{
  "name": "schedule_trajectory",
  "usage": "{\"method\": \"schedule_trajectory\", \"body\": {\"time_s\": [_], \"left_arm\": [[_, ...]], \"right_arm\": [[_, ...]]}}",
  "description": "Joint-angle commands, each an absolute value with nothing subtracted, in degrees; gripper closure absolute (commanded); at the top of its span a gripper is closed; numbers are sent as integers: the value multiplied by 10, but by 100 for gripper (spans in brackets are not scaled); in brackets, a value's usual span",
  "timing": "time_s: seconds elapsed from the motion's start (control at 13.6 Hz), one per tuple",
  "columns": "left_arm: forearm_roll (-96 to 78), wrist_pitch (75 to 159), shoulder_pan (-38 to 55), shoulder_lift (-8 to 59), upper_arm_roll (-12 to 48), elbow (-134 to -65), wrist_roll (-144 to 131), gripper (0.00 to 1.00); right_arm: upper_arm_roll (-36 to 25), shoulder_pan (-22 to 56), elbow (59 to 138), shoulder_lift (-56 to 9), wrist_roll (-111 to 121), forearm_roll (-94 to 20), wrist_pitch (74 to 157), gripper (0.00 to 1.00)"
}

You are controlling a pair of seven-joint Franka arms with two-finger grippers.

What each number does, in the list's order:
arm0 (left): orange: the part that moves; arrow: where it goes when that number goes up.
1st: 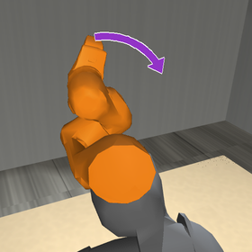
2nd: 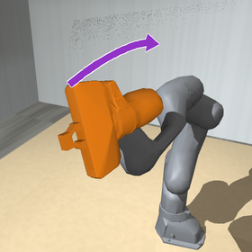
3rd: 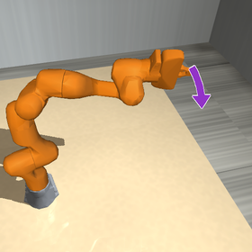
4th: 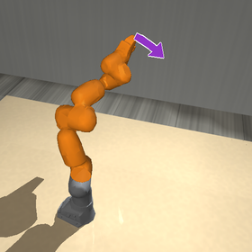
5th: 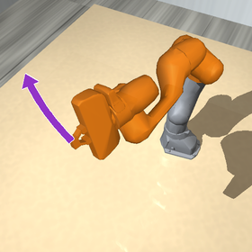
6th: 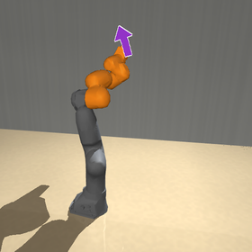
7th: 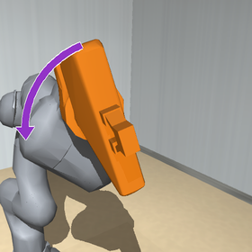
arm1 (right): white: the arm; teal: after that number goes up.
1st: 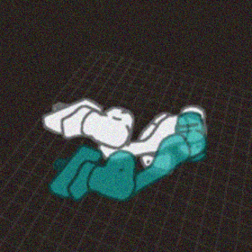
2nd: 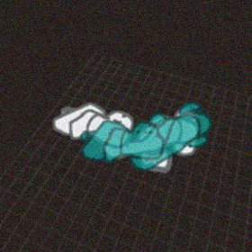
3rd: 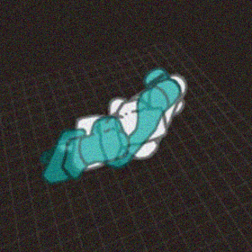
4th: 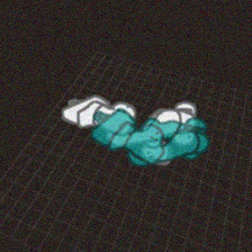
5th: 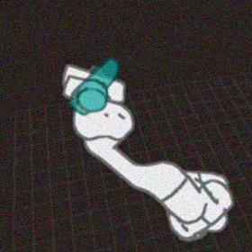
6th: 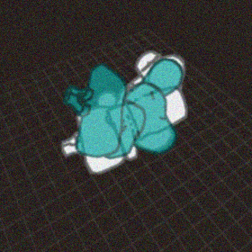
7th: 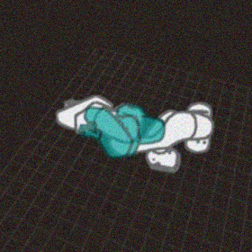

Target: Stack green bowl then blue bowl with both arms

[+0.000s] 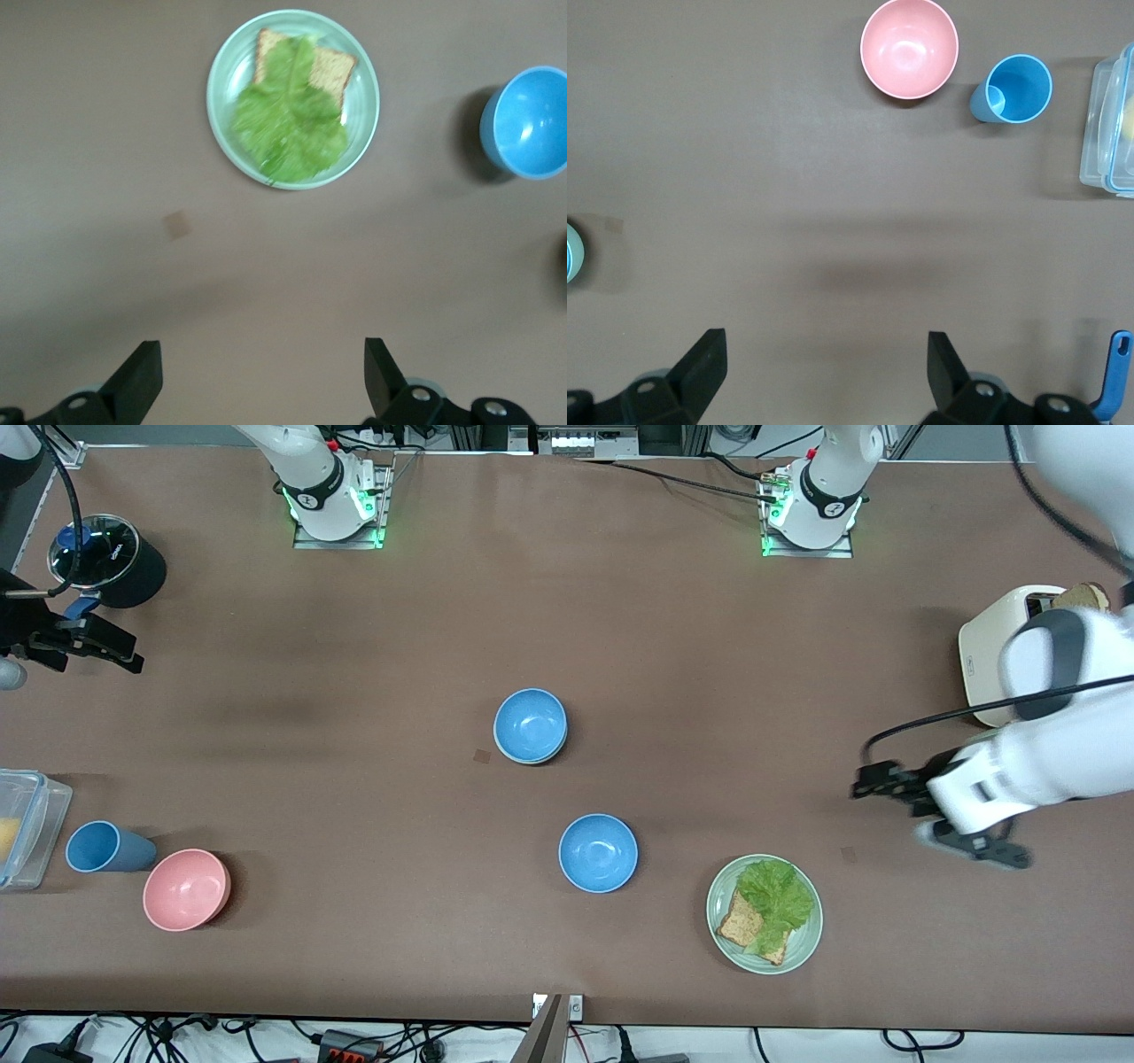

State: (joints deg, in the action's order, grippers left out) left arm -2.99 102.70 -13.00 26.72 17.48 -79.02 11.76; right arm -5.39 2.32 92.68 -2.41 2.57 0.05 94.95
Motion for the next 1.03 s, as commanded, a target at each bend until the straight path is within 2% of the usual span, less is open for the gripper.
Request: {"method": "schedule_trajectory", "body": {"time_s": [0.0, 0.22, 0.44, 0.59, 0.95], "left_arm": [[-52, 1021, -129, 158, 132, -887, 152, 0], [-47, 1024, -129, 54, 124, -972, 143, 0], [-40, 1048, -127, -8, 109, -1046, 117, 0], [-40, 1032, -122, -32, 109, -1053, 116, 0], [-40, 1029, -103, -30, 98, -1049, 107, 0]], "right_arm": [[-48, 18, 946, -5, 33, 4, 949, 0], [-48, 18, 946, -5, 33, 1, 948, 0], [-49, 18, 946, -5, 33, 1, 947, 0], [-48, 18, 945, -5, 33, 1, 947, 0], [-48, 18, 943, -5, 33, 1, 950, 0]]}}
